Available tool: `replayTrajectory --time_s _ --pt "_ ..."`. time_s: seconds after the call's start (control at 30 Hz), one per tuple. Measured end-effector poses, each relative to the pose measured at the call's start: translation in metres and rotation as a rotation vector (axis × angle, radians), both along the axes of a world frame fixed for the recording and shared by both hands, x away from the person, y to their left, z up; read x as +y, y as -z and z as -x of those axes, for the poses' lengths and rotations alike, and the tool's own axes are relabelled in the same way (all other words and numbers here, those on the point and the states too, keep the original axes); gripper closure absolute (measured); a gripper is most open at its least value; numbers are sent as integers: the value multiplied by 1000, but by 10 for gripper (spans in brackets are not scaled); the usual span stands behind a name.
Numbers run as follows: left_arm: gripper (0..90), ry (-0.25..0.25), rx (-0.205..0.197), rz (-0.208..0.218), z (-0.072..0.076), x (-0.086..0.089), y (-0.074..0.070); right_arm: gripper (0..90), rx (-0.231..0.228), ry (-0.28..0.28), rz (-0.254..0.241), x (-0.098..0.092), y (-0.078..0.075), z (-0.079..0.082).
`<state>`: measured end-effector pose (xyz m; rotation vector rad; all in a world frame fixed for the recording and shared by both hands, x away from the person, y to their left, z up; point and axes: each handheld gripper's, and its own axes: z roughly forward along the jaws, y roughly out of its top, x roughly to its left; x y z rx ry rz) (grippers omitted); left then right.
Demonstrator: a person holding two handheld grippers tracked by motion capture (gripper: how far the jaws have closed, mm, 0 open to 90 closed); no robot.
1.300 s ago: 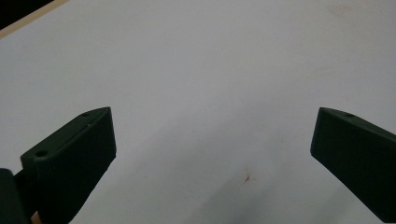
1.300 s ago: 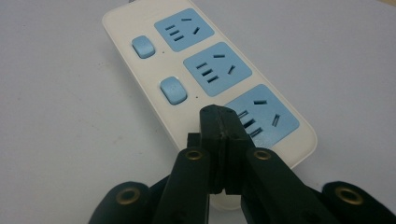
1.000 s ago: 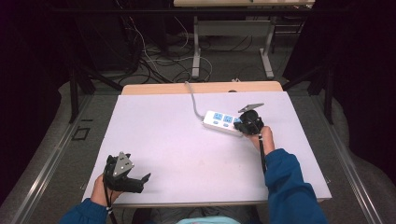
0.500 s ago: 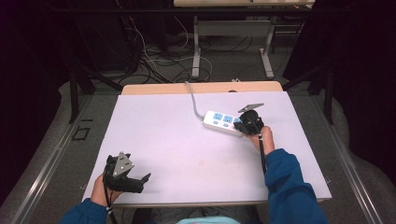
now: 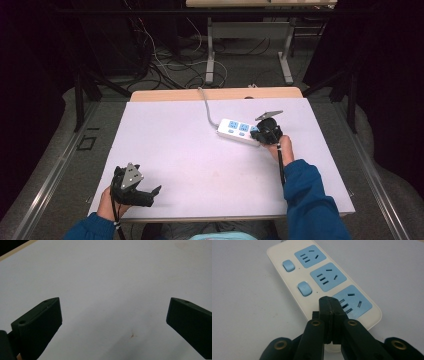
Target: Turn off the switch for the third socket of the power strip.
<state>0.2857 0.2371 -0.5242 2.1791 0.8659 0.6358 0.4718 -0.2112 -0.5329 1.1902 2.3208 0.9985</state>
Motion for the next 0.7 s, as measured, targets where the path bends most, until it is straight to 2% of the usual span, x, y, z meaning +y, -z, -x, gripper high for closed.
replayTrajectory --time_s 0.53,0.6,0.7 --pt "0 0 -2 -2 0 0 0 900 -6 -4 -14 0 1 0" --pt "0 0 -7 -13 0 0 -1 900 -7 -8 6 0 0 0" --pt "0 0 -3 -2 0 0 0 900 -9 -10 20 1 -1 0"
